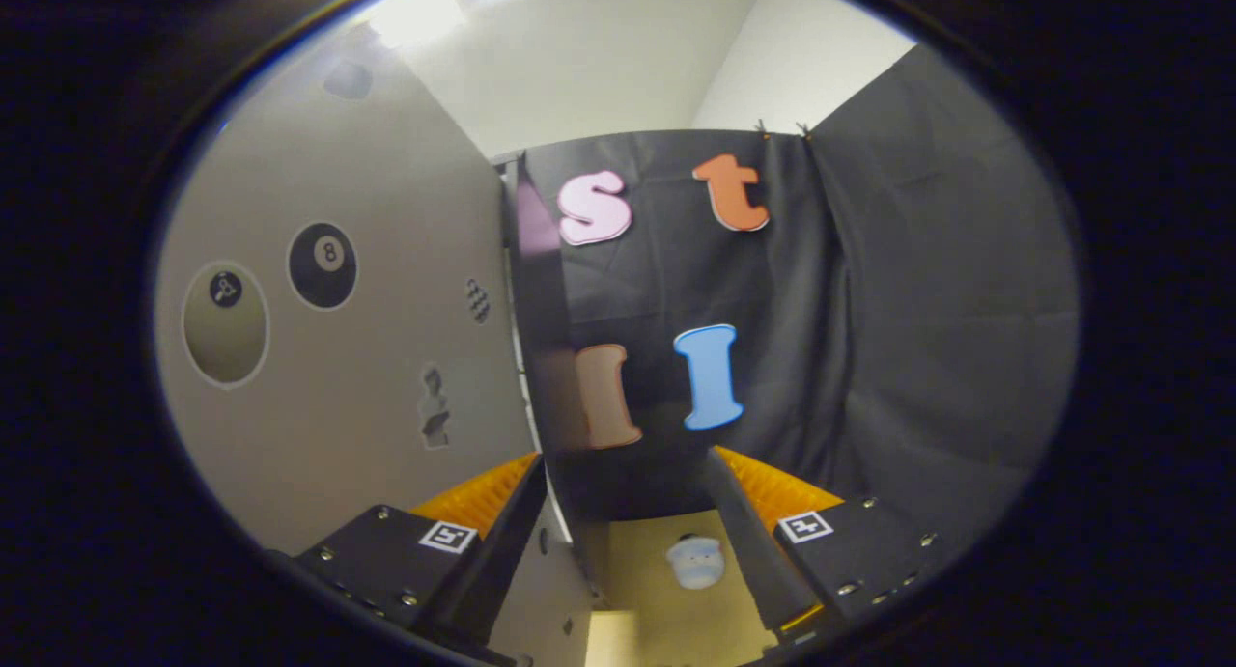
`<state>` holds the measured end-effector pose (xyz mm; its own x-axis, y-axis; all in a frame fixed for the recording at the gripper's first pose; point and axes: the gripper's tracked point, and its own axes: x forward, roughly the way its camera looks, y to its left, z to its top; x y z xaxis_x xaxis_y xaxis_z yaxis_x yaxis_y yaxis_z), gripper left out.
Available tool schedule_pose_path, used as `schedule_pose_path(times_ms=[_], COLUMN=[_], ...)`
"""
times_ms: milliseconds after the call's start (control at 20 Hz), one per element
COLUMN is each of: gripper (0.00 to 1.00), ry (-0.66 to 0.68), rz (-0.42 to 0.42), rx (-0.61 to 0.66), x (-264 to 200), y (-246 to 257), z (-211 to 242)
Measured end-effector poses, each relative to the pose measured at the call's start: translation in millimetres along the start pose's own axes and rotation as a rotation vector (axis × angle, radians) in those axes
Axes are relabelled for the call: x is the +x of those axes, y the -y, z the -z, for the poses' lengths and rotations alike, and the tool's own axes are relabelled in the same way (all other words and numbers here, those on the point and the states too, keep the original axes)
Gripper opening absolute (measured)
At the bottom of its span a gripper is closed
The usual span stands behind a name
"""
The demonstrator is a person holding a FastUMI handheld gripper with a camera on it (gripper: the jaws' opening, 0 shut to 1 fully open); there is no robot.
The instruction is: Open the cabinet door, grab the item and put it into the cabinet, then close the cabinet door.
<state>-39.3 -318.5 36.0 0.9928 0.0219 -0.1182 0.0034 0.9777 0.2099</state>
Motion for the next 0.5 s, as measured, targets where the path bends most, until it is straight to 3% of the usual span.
schedule_pose_path(times_ms=[500], gripper=[0.98], ry=[-0.058], rz=[-0.246], rx=[0.037], x=[13], y=[-105], z=[24])
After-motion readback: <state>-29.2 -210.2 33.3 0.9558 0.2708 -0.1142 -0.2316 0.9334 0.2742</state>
